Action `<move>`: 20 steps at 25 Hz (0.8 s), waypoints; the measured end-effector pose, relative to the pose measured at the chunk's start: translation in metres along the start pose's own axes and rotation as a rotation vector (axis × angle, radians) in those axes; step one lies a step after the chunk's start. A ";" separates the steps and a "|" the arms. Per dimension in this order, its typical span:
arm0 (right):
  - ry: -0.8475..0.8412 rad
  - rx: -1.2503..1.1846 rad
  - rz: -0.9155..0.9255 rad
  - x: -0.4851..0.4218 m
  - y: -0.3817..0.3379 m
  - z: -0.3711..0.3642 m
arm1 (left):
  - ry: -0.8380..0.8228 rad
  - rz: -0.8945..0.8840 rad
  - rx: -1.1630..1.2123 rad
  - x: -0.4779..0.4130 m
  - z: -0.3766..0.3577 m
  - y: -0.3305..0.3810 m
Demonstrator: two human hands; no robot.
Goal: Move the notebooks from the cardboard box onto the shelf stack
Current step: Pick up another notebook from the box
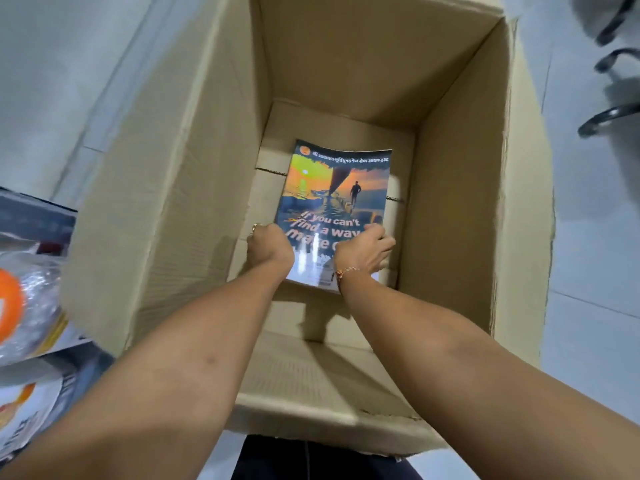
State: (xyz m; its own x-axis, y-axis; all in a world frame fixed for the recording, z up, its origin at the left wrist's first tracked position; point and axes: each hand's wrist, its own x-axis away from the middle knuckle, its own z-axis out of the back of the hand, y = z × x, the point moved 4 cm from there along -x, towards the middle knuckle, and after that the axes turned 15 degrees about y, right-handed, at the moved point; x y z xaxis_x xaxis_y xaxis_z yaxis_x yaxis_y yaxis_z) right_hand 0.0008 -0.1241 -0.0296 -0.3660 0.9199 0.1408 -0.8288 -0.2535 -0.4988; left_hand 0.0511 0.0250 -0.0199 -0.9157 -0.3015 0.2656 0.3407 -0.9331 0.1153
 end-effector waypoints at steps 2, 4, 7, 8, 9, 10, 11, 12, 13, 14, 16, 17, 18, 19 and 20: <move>0.079 -0.104 -0.011 0.005 -0.019 0.020 | 0.075 0.015 0.054 0.000 0.029 0.000; 0.139 -0.310 0.029 0.022 -0.042 0.048 | 0.205 -0.039 0.174 0.010 0.078 -0.010; 0.271 -0.706 0.160 0.053 -0.091 0.098 | 0.525 -0.242 0.354 0.041 0.180 -0.029; 0.318 -0.855 0.254 0.076 -0.117 0.120 | 0.684 -0.286 0.409 0.058 0.225 -0.049; 0.350 -0.975 0.323 0.094 -0.139 0.143 | 0.848 -0.335 0.456 0.077 0.266 -0.063; 0.352 -1.093 0.372 0.117 -0.164 0.169 | 1.032 -0.373 0.492 0.097 0.309 -0.082; 0.304 -1.213 0.426 0.148 -0.193 0.197 | 1.209 -0.391 0.499 0.120 0.356 -0.107; 0.222 -1.323 0.476 0.180 -0.222 0.226 | 1.348 -0.391 0.494 0.144 0.398 -0.135; 0.118 -1.413 0.532 0.216 -0.252 0.257 | 1.471 -0.361 0.473 0.171 0.441 -0.165; 0.056 -1.465 0.602 0.243 -0.275 0.285 | 1.551 -0.312 0.464 0.194 0.475 -0.187; -0.088 -1.579 0.795 0.313 -0.319 0.351 | 1.665 -0.162 0.406 0.252 0.539 -0.238; -0.167 -1.589 0.911 0.347 -0.340 0.381 | 1.693 -0.071 0.364 0.275 0.565 -0.261; -0.185 -1.563 1.033 0.372 -0.359 0.403 | 1.681 0.011 0.320 0.287 0.585 -0.279; -0.177 -1.493 1.155 0.396 -0.378 0.419 | 1.653 0.095 0.274 0.292 0.600 -0.294; -0.216 -1.426 1.272 0.423 -0.399 0.432 | 1.630 0.190 0.232 0.299 0.616 -0.309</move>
State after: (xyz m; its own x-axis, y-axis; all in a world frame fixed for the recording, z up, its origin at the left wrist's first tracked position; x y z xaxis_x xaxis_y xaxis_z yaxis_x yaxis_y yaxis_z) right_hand -0.0061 0.2365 0.5982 -0.5173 0.3432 -0.7840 0.7949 -0.1469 -0.5888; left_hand -0.1966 0.3441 0.6139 -0.0552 -0.4151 -0.9081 0.3518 -0.8593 0.3713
